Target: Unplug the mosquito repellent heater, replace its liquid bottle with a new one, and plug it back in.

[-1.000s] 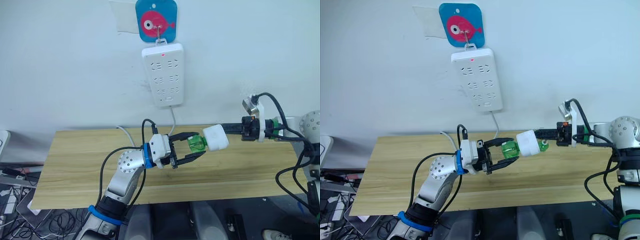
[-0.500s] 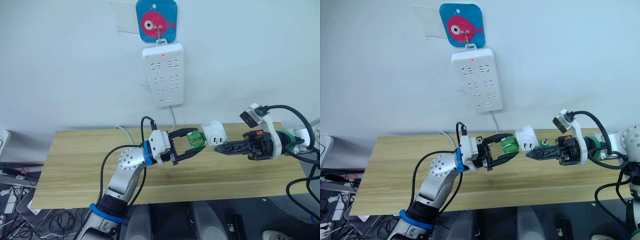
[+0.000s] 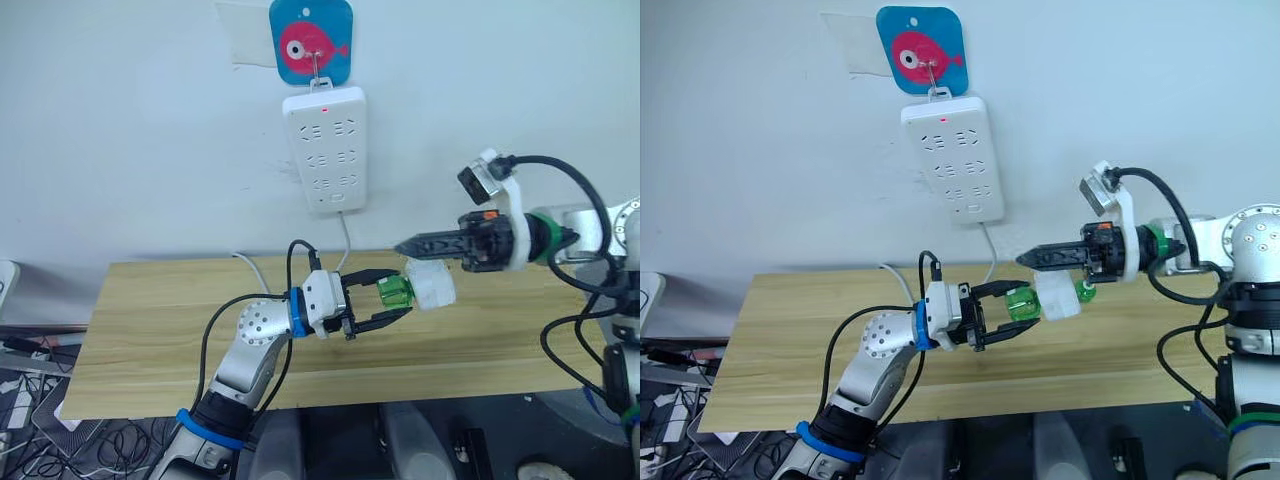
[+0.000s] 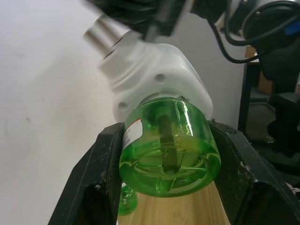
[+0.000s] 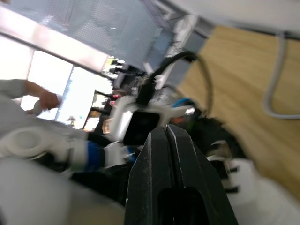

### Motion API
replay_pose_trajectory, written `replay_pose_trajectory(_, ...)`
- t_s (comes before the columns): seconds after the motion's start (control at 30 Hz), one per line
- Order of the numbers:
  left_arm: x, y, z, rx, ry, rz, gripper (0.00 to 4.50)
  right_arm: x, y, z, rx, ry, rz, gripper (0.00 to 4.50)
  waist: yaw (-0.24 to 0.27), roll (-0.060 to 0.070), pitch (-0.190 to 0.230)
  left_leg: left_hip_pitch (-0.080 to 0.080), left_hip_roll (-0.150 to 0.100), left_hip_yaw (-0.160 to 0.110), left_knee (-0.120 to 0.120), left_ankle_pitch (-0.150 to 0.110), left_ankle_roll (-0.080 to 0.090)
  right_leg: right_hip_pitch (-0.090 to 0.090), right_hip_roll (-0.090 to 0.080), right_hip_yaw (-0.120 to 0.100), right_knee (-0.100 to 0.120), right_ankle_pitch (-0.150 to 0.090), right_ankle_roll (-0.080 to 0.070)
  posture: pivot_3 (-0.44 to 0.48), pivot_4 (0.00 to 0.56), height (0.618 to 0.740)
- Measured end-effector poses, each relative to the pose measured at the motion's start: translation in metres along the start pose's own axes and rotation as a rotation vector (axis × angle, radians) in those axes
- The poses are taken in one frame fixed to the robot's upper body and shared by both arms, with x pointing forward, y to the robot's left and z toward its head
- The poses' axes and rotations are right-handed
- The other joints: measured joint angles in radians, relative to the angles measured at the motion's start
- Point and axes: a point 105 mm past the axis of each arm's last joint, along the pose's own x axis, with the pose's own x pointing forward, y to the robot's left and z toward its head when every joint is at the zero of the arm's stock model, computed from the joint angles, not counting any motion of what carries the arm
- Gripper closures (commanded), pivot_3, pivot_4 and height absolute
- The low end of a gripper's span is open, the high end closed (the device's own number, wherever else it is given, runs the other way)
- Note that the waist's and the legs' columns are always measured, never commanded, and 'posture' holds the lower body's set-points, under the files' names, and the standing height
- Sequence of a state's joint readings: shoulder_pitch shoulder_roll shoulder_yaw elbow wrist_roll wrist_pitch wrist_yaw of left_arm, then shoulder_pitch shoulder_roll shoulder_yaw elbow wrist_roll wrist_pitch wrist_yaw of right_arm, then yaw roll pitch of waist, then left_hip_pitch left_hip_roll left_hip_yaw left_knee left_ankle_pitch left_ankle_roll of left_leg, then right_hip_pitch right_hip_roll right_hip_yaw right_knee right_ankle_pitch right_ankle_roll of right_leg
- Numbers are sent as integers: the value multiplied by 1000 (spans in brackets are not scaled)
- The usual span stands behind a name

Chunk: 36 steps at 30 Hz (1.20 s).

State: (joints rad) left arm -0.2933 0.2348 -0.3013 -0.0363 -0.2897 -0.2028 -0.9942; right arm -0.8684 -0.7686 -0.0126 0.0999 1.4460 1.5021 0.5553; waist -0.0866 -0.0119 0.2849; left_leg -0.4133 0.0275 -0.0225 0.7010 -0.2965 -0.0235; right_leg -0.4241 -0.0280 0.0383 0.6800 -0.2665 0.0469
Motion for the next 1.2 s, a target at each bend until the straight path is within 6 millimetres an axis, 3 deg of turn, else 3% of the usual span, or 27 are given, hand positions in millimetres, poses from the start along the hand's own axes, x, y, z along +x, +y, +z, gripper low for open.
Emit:
replay_pose_trajectory(0.23,0,-2,-1,-6,1,-6,2252,2,-46,-12,-8,28,-172,4467,2,0,0,-1,0,0,0,0,0,-1,-1,0,0,0,0,-140,259,740)
replay_pose_trajectory(0.33,0,-2,0,-5,0,-7,2252,-2,-56,-18,-8,43,-199,4467,2,0,0,-1,0,0,0,0,0,-1,-1,0,0,0,0,-137,260,740)
replay_pose_trajectory(0.6,1,-3,0,-8,-5,-5,2252,-6,-59,-25,-2,61,-193,4467,2,0,0,0,0,0,0,0,0,-1,-1,0,0,0,0,-147,255,740)
replay_pose_trajectory(0.73,4,-3,2,-5,-17,-7,2252,-13,-60,-37,20,90,-202,4467,4,0,0,-1,-1,0,0,0,0,-1,-1,0,0,0,0,-151,254,740)
replay_pose_trajectory(1.2,8,-2,8,6,-47,-24,2252,-26,-49,-53,58,118,-199,4467,1,0,0,0,-1,0,0,0,0,-1,-1,0,0,0,0,-157,246,740)
